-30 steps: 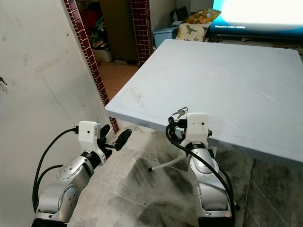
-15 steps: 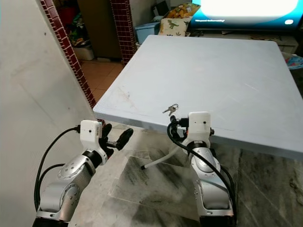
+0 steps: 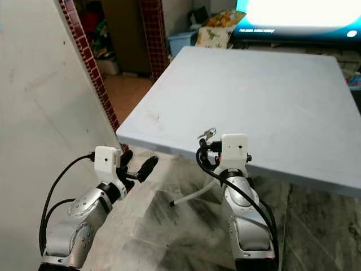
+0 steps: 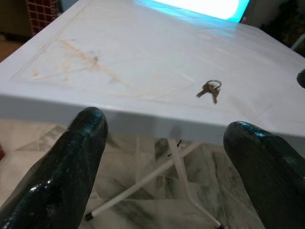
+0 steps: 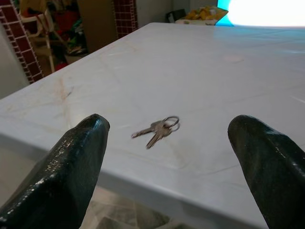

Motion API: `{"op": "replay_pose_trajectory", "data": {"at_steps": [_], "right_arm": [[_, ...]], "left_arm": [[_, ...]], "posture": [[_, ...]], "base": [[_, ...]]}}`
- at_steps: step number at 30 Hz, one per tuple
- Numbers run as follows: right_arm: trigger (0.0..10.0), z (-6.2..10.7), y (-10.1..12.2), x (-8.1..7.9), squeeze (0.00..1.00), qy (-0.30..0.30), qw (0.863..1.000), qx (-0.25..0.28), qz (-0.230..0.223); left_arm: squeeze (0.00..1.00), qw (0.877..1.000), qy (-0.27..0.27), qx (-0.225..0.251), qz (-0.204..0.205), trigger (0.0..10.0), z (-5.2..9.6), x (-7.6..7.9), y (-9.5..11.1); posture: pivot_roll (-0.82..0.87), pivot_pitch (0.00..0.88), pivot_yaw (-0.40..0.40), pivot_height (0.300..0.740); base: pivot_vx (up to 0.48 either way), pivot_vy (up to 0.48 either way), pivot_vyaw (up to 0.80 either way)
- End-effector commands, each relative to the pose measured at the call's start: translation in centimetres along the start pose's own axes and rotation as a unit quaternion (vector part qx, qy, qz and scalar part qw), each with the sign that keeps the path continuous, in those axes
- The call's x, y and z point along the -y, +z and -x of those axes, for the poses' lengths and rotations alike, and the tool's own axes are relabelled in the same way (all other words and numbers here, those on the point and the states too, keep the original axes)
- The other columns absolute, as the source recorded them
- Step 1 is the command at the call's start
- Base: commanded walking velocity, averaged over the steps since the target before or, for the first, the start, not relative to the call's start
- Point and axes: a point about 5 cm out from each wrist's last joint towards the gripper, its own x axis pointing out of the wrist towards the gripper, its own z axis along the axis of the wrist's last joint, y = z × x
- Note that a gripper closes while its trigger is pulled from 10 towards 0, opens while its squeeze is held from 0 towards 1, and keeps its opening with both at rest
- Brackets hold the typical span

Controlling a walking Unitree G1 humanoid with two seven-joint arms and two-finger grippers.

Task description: Hang keys on a hook

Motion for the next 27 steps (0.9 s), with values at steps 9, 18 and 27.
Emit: {"op": "replay_pose_trajectory", "data": {"at_steps": [9,18,27], "right_arm": [[10.0,-0.07,0.04,-0.16,0.00,0.004,1.000,-0.001,0.005],[10.0,-0.01,-0.02,-0.19,0.00,0.005,1.000,-0.003,0.006],[10.0,0.09,-0.10,-0.29,0.00,0.007,1.000,-0.004,0.005]], "left_arm": [[0.00,1.000,-0.004,0.010,-0.006,10.0,0.00,-0.08,0.49],[0.00,1.000,-0.003,0.009,-0.007,10.0,0.03,-0.08,0.43],[0.00,1.000,-0.004,0.007,-0.009,10.0,0.03,-0.02,0.33]], "posture": [[-0.07,0.000,0.100,0.740],[-0.07,0.000,0.100,0.740],[-0.07,0.000,0.100,0.740]], "base": [[0.281,0.000,0.00],[0.276,0.000,0.00],[0.275,0.000,0.00]]}}
